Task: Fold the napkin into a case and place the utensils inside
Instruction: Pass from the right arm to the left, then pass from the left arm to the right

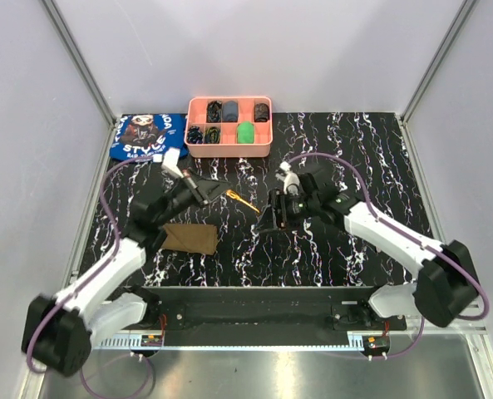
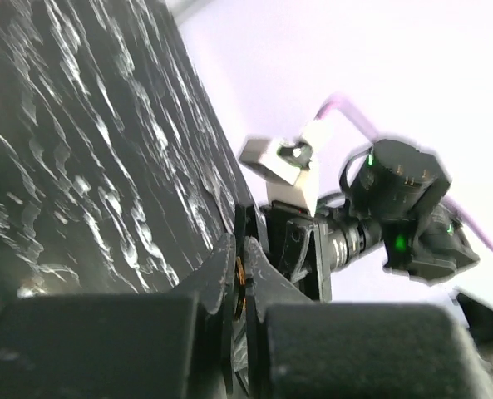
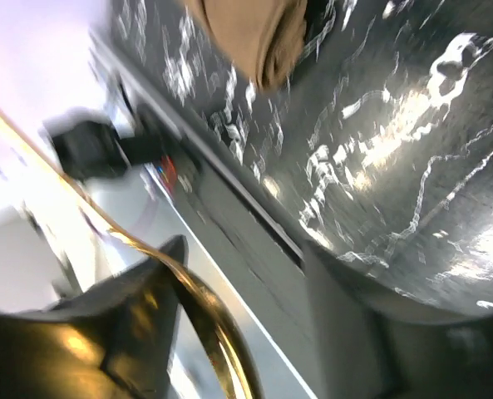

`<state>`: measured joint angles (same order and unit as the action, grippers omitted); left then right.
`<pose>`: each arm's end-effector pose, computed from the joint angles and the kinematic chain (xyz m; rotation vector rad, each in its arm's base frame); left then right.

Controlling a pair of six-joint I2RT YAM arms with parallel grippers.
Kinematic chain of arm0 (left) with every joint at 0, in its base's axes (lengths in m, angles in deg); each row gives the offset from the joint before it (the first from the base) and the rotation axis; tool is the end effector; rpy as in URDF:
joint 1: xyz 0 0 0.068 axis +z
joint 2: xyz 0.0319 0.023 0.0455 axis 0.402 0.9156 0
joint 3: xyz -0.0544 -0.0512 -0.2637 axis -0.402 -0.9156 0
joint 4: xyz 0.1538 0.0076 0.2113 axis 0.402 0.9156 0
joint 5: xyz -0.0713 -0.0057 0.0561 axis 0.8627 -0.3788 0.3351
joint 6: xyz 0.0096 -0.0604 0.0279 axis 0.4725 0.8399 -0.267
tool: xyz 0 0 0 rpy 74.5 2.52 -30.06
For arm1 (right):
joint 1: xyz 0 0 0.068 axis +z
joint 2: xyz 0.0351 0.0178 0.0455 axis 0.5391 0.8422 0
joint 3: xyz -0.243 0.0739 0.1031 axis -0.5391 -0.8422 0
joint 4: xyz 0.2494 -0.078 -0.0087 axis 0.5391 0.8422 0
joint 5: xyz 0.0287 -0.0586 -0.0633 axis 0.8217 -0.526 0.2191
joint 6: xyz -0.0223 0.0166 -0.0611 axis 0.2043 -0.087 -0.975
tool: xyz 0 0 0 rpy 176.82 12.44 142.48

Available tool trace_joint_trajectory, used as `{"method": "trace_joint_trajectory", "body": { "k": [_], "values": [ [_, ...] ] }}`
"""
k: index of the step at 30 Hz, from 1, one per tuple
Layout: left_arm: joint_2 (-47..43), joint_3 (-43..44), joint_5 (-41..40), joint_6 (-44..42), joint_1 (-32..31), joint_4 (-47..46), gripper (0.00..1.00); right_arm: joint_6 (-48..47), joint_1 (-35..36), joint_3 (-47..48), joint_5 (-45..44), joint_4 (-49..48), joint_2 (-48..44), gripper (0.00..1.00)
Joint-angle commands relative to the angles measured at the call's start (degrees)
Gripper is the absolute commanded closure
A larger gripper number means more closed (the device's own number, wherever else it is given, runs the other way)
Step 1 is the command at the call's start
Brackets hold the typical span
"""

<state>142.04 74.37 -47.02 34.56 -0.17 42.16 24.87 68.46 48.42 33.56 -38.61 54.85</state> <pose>0.2195 -0.1233 0.2917 -0.1125 1.7766 -1.4348 0.2216 0.1986 0.2526 -0.4708 2.5032 1.2469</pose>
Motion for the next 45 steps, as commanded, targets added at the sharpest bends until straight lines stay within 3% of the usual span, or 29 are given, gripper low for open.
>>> {"method": "trace_joint_trajectory", "body": {
  "k": [1,8,17,21,25,26,30,32,33,34,35,36,37,39,42,43,44,45],
  "values": [
    [-8.61,-2.99,-14.12,-3.03,0.5,2.12,1.0,19.3,-0.59,-4.74,-12.74,-9.63,-4.49,0.32],
    [-15.12,-6.6,-18.61,-1.44,0.59,5.37,1.0,26.69,-0.5,-13.96,-14.67,-25.71,-11.52,0.34],
    [-16.71,-8.71,-19.23,1.98,0.85,6.17,1.0,26.43,-0.68,-17.14,-18.36,-28.8,-16.36,0.36],
    [-16.71,-10.2,-18.26,4.44,0.94,4.68,1.0,25.9,-0.77,-16.79,-17.58,-30.3,-14.53,0.44],
    [-17.85,-10.9,-18.08,5.59,0.94,4.5,1.0,25.81,-1.29,-16.35,-16.18,-32.93,-12.59,0.55],
    [-18.11,-11.34,-18.26,5.85,0.94,4.5,1.0,25.72,-1.47,-16.0,-15.56,-33.81,-12.06,0.68],
    [-18.38,-11.7,-18.35,6.47,0.94,4.24,1.0,27.04,-1.64,-16.44,-11.96,-38.38,-8.38,0.96],
    [-17.33,-10.48,-16.95,4.64,0.94,5.63,1.0,26.17,-1.73,-16.88,-10.81,-39.53,-7.32,1.0],
    [-16.8,-8.81,-16.6,2.71,1.37,9.47,0.9,25.9,-1.65,-16.88,-11.16,-39.35,-7.4,1.0],
    [-15.75,-6.36,-17.81,-0.01,1.64,22.04,0.64,25.81,-1.65,-16.96,-12.2,-37.79,-7.66,1.0],
    [-14.96,-0.42,-20.35,-5.78,1.64,29.99,0.47,25.55,-1.64,-17.14,-13.61,-36.81,-9.14,1.0],
    [-13.91,2.77,-29.16,-7.75,1.64,37.73,0.38,25.11,-1.64,-17.23,-15.8,-35.76,-9.85,1.0],
    [-11.55,5.41,-34.03,-9.25,1.73,49.99,0.2,24.85,-1.47,-17.14,-16.86,-33.05,-10.38,1.0],
    [-8.99,10.7,-44.22,-11.37,3.13,57.98,0.16,24.23,-1.29,-16.79,-18.88,-31.63,-11.0,1.0],
    [-4.59,12.47,-47.53,-10.67,6.91,64.96,0.23,22.74,-0.24,-15.13,-19.51,-29.07,-8.9,1.0],
    [-4.06,11.52,-47.27,-10.32,8.31,65.49,0.3,22.39,0.81,-14.68,-19.77,-28.89,-7.94,1.0],
    [-3.7,10.81,-46.4,-9.45,12.06,65.49,0.52,21.95,1.51,-13.98,-20.12,-28.46,-5.93,1.0],
    [-3.0,10.11,-42.21,-9.53,14.36,64.88,0.65,21.42,2.13,-12.5,-20.56,-28.11,-4.86,1.0]
  ]
}}
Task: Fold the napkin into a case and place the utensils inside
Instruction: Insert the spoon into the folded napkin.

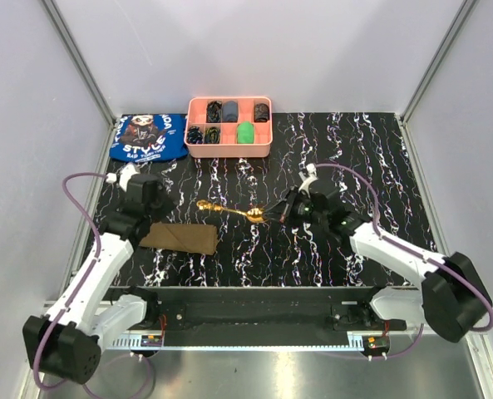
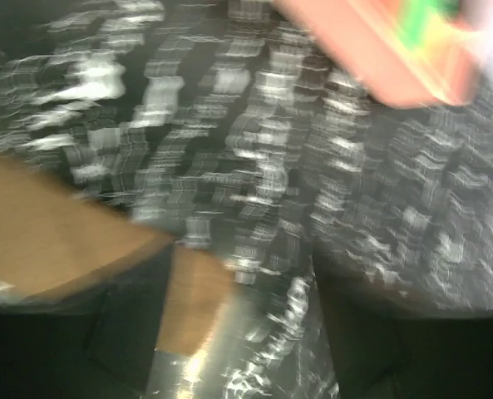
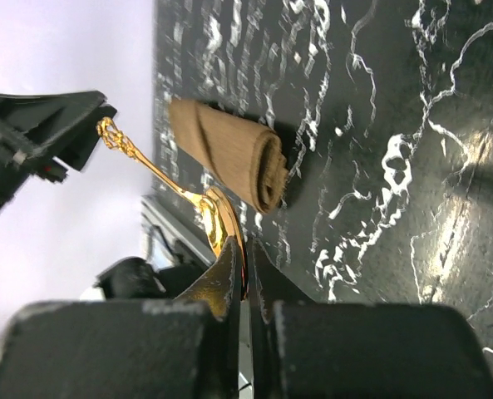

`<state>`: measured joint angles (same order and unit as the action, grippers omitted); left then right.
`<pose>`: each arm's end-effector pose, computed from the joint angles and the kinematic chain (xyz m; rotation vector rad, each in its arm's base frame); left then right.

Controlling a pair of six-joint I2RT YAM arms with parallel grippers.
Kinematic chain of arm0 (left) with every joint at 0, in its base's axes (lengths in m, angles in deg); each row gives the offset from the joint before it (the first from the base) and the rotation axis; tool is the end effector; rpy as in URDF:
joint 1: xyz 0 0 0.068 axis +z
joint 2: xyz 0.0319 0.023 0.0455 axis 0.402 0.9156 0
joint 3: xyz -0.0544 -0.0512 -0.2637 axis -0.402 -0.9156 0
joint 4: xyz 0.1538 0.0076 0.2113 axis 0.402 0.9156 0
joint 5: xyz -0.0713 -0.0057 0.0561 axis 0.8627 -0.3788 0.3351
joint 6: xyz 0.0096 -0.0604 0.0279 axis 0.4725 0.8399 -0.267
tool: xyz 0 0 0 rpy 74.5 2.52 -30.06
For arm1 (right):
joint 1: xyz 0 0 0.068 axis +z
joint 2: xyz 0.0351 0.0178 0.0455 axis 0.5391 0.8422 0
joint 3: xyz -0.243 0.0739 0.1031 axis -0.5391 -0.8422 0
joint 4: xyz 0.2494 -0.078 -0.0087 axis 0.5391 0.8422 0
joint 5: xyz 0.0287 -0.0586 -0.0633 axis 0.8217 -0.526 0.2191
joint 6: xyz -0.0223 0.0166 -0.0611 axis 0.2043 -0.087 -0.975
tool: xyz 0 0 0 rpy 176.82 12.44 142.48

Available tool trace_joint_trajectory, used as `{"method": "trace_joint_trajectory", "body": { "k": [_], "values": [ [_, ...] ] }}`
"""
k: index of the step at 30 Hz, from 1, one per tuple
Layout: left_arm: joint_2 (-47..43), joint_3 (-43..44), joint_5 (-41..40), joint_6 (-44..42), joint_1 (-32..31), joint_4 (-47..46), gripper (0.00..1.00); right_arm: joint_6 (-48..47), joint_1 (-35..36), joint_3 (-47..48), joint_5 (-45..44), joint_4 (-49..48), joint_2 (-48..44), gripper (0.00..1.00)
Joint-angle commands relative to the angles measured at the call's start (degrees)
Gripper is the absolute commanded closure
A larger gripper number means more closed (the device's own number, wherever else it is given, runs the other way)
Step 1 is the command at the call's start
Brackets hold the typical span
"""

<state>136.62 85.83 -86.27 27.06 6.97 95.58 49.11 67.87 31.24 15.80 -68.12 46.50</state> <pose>0.2065 -0.0497 0.2765 -0.7551 2.0923 -0.4051 0.2201 0.1757 0.2354 0.1374 2.2244 1.2503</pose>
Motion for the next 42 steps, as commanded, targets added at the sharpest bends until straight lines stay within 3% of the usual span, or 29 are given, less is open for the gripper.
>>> {"method": "trace_joint_trajectory", "body": {
  "k": [1,3,5,15,25,42],
  "values": [
    [2.77,-3.27,0.05,-2.38,9.59,8.59,0.77,-3.52,3.33,5.48,-3.14,1.49,4.54,1.0],
    [4.78,-4.69,6.63,-2.91,15.75,5.85,0.94,-3.97,5.0,7.32,-4.54,1.06,7.18,1.0],
    [6.72,-5.05,10.08,-3.7,20.12,2.85,1.0,-5.1,6.23,8.91,-4.73,0.61,10.16,1.0],
    [17.62,-2.5,12.38,-7.65,30.88,-0.14,1.0,-9.42,11.86,21.91,-11.39,6.23,22.12,1.0],
    [20.17,-2.85,11.59,-6.78,32.29,-0.14,1.0,-11.17,14.41,29.74,-12.82,10.19,32.49,1.0],
    [20.97,-4.69,12.03,-6.25,32.46,-0.67,1.0,-9.86,16.43,33.78,-12.55,8.7,39.09,1.0]
  ]
}}
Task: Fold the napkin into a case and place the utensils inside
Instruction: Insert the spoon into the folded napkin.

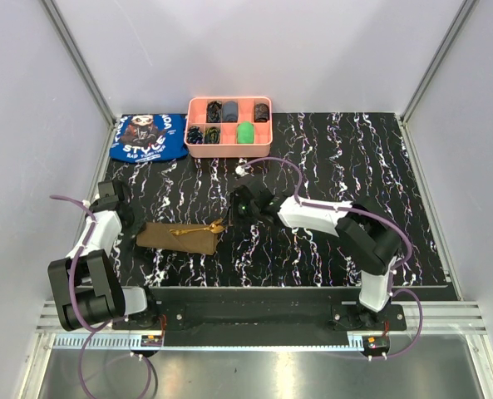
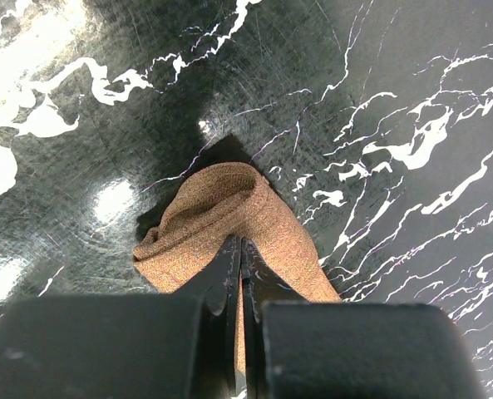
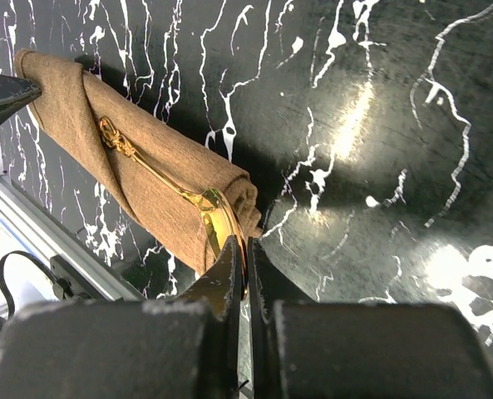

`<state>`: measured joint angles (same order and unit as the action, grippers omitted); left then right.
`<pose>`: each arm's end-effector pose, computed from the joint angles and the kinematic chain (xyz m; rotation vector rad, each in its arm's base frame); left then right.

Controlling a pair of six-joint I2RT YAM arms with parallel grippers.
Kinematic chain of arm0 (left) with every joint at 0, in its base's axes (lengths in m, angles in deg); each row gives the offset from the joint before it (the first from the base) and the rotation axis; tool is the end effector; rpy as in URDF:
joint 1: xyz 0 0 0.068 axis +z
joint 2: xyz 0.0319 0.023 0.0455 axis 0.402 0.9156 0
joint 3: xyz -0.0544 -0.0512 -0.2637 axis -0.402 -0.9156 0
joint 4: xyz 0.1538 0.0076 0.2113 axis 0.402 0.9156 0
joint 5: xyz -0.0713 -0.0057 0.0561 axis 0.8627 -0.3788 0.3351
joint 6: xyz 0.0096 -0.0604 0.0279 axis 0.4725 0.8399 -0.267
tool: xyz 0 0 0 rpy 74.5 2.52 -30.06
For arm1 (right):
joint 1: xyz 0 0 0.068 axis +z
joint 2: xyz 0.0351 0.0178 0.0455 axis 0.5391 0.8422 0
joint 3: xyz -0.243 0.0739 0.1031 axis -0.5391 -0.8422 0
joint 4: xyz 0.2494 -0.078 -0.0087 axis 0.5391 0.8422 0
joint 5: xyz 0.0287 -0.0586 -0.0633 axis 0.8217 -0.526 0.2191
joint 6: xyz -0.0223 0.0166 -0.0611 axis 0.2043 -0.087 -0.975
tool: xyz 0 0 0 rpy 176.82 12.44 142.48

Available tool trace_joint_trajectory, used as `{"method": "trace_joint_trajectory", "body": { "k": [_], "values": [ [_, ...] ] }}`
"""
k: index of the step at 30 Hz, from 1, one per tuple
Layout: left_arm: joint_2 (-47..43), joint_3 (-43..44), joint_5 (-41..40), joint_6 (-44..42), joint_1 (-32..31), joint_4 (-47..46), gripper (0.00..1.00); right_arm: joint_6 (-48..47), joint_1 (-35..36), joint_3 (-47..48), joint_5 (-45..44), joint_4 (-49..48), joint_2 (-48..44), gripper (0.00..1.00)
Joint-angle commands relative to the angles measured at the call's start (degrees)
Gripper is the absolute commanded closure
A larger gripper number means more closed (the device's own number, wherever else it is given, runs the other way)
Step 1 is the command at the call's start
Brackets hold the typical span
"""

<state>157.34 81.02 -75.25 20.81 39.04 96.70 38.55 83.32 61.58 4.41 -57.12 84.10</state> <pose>0.2313 0.0651 0.1701 -1.3315 2.3289 -0.1167 0.2616 0.3292 0.1764 -0.2236 2.5010 0.9010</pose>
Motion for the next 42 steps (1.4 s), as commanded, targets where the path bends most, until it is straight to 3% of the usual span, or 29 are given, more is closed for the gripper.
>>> {"method": "trace_joint_trajectory", "body": {
  "k": [1,33,35,40,42],
  "values": [
    [0.25,0.03,1.01,0.0,0.31,-1.78,1.0,0.96,1.07,3.71,-0.99,-2.47,1.85,1.0],
    [-0.1,-1.64,2.68,1.06,0.31,-2.93,1.0,16.7,5.46,12.5,-2.74,-1.41,11.87,1.0],
    [-0.1,-1.64,2.68,0.79,0.22,-2.93,1.0,16.96,5.38,12.5,-2.75,-2.38,12.13,0.96],
    [-3.61,-0.94,4.25,-1.05,0.14,-3.71,1.0,14.42,5.38,11.54,-2.39,-1.25,9.86,0.54],
    [-7.02,-0.59,6.8,-2.28,0.05,-4.16,1.0,13.28,5.29,9.62,-3.09,0.85,6.35,0.5]
  ]
}}
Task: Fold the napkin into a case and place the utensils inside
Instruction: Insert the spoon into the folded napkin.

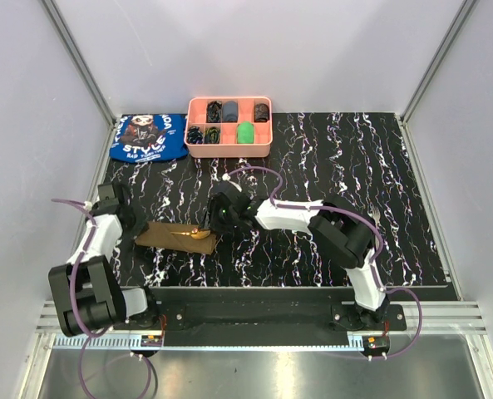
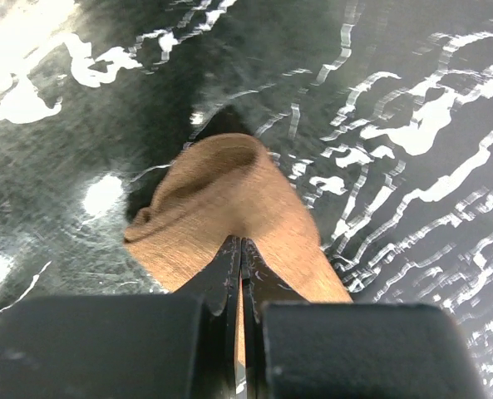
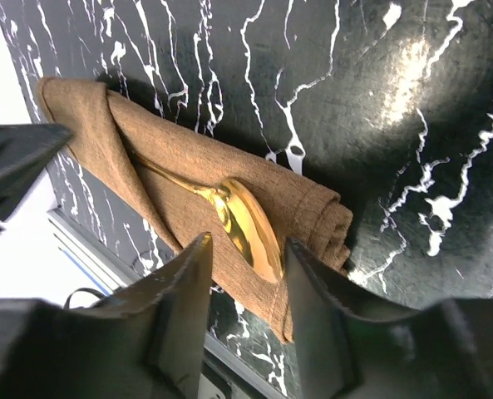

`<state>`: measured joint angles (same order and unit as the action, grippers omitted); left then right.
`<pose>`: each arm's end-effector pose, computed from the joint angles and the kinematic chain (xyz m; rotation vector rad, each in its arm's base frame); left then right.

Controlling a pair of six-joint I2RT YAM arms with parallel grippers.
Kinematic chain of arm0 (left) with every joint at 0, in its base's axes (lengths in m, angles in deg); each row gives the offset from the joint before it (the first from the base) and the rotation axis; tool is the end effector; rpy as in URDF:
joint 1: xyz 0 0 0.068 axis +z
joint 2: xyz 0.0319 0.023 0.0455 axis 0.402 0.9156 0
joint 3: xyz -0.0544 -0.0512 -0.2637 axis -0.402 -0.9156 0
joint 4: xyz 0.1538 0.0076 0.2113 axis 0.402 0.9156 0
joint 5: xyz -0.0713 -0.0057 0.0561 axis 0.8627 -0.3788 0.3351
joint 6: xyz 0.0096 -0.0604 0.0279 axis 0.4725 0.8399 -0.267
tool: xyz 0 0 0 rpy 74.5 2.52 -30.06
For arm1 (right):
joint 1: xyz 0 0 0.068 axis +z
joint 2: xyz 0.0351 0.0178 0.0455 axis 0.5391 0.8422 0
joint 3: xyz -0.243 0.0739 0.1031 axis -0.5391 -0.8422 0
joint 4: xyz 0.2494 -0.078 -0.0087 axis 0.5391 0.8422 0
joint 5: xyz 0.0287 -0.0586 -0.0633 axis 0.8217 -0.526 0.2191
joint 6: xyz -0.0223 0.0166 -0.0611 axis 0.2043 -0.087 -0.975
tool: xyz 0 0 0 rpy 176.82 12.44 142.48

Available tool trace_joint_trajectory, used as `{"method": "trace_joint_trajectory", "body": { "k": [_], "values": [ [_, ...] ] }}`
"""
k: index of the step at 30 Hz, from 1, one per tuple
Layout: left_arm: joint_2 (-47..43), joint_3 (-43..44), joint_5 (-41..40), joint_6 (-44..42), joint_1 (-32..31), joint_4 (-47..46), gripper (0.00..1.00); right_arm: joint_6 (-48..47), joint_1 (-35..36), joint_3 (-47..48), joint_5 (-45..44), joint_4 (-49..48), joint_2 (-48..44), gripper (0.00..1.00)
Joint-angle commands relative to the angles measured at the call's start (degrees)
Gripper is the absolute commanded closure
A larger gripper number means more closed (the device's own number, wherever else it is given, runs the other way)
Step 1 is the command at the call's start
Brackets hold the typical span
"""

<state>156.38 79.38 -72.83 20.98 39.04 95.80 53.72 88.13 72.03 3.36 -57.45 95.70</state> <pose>0.2273 0.0617 0.1662 -1.3251 2.3368 -0.1741 0.2600 0.3874 0.1497 0.0147 2.5977 1.0022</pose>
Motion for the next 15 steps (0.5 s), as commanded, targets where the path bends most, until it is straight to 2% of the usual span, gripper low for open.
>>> {"method": "trace_joint_trajectory", "body": {
  "k": [1,4,5,7,9,10,11,13,14,15],
  "values": [
    [-7.56,1.23,4.91,-2.46,-0.13,-3.09,1.0,-3.38,0.48,-1.8,-2.57,3.02,-6.93,0.44],
    [-14.15,1.49,8.25,-2.72,-1.53,-4.22,0.8,-6.19,-0.31,-5.4,-5.03,9.25,-14.57,0.36],
    [-15.91,1.75,8.08,-2.81,-4.23,-4.32,0.65,-6.9,-1.27,-6.72,-5.21,10.85,-18.85,0.35],
    [-20.22,3.06,6.06,-2.72,-8.37,-4.75,0.54,-9.53,-2.59,-11.37,-10.47,14.97,-23.35,0.23],
    [-20.94,4.73,6.05,-2.46,-14.96,-5.45,0.48,-10.86,-7.31,-17.85,-13.98,16.48,-30.12,0.04],
    [-20.5,5.18,7.19,-2.55,-17.77,-6.33,0.47,-10.95,-10.21,-19.98,-14.52,19.19,-32.41,0.0],
    [-19.02,5.7,8.33,-2.72,-22.93,-7.12,0.46,-11.47,-12.77,-24.44,-14.88,20.17,-37.13,0.0],
    [-17.52,7.55,10.01,-2.81,-28.84,-8.79,0.46,-13.23,-21.81,-28.95,-16.89,22.62,-41.99,0.0],
    [-16.12,8.08,10.45,-2.98,-34.78,-9.49,0.46,-13.76,-24.98,-32.71,-18.47,23.51,-46.62,0.0],
    [-15.5,8.95,10.89,-3.07,-37.63,-11.33,0.46,-14.63,-30.92,-34.23,-20.48,24.57,-49.1,0.0]
  ]
}}
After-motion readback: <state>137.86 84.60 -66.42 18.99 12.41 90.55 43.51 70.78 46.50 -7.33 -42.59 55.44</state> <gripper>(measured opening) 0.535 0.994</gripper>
